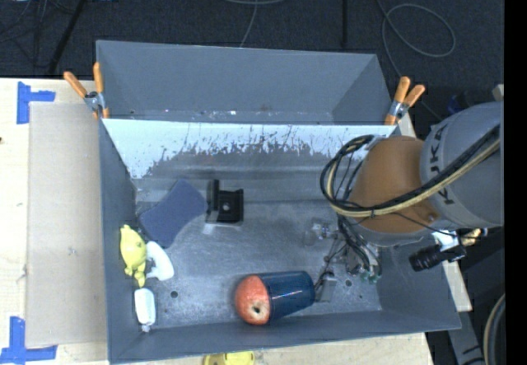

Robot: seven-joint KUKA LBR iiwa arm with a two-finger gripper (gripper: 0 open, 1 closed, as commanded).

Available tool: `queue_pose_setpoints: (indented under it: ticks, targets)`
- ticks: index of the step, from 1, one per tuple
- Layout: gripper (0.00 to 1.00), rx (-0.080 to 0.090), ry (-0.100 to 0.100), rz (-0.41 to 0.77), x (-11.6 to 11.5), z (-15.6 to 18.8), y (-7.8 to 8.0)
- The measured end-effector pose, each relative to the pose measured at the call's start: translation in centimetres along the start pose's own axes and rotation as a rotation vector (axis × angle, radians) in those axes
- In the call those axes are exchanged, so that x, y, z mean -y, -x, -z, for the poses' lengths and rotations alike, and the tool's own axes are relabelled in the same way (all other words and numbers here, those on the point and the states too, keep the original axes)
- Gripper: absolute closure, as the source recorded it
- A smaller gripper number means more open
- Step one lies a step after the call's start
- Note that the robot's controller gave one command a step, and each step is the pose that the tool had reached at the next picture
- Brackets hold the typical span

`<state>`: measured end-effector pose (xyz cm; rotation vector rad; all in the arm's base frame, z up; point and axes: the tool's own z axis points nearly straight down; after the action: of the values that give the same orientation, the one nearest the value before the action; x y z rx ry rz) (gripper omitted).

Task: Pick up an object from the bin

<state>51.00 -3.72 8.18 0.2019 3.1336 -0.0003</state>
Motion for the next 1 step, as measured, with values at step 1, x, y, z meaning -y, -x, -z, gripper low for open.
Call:
queue_pose_setpoints:
  ticks: [1]
  targets:
    - [0.0,-0.007,-0.001,0.056,-2.53,-1.44,-1.51]
